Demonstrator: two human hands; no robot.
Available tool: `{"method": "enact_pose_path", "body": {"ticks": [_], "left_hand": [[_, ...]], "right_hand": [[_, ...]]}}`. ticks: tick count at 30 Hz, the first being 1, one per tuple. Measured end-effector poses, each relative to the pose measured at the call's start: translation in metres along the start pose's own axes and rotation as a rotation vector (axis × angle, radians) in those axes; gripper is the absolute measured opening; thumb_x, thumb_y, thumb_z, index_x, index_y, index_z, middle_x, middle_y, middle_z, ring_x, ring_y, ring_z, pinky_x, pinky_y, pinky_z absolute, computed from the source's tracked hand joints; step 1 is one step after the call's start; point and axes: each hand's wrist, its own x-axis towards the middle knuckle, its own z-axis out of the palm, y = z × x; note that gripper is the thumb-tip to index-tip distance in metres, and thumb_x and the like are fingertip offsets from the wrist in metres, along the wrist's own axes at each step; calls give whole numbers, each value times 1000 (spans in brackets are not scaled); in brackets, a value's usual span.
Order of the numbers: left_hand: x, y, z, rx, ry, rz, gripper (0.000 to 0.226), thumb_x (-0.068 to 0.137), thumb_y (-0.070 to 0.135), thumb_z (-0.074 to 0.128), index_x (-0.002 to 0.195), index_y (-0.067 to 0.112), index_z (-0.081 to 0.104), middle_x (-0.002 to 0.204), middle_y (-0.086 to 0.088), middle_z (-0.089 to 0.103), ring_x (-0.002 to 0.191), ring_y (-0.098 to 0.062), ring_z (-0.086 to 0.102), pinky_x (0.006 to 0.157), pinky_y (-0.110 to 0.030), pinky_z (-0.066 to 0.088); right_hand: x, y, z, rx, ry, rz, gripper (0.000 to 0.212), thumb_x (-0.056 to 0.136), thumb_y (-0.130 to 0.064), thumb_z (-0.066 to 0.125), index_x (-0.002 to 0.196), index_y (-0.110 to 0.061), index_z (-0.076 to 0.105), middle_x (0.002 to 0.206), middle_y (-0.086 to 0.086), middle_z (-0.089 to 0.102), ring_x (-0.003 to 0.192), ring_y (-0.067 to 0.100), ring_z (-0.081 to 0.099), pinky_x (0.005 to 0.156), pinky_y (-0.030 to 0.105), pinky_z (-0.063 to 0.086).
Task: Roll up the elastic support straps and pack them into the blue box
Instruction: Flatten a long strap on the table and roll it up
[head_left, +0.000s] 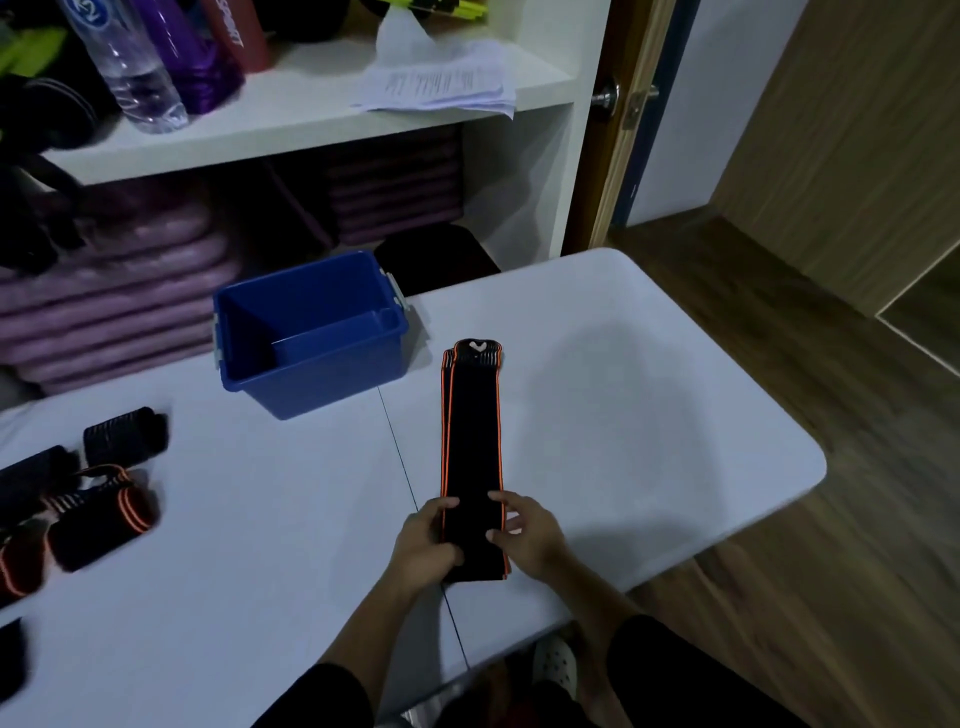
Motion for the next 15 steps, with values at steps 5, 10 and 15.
{"method": "enact_pose_path", "body": {"ticks": [5,10,15], "left_hand": [[-2,-6,-1,4,-16,-29,68,56,-11,54,119,14,51,95,-7,59,81,-21,58,61,-28,47],[-4,-6,1,175,44,-6,65,59,4,62,119,25,49,113,-10,45,95,-23,54,74,-22,51],[18,18,-13,147,199,36,46,75,14,67,116,31,54,116,-8,49,96,-23,56,85,-25,48]], "right_hand": [[1,2,4,-10,-21,-7,55,80,-24,69,132,-30,50,118,-2,60,101,19,62,95,36,50],[8,3,4,4,-13,-4,61,81,-28,68,137,-29,44,124,2,56,96,19,64,93,37,50],[34,-9,-12,39,28,56,64,88,-32,60,144,-21,32,136,10,50,110,24,60,100,39,45]]}}
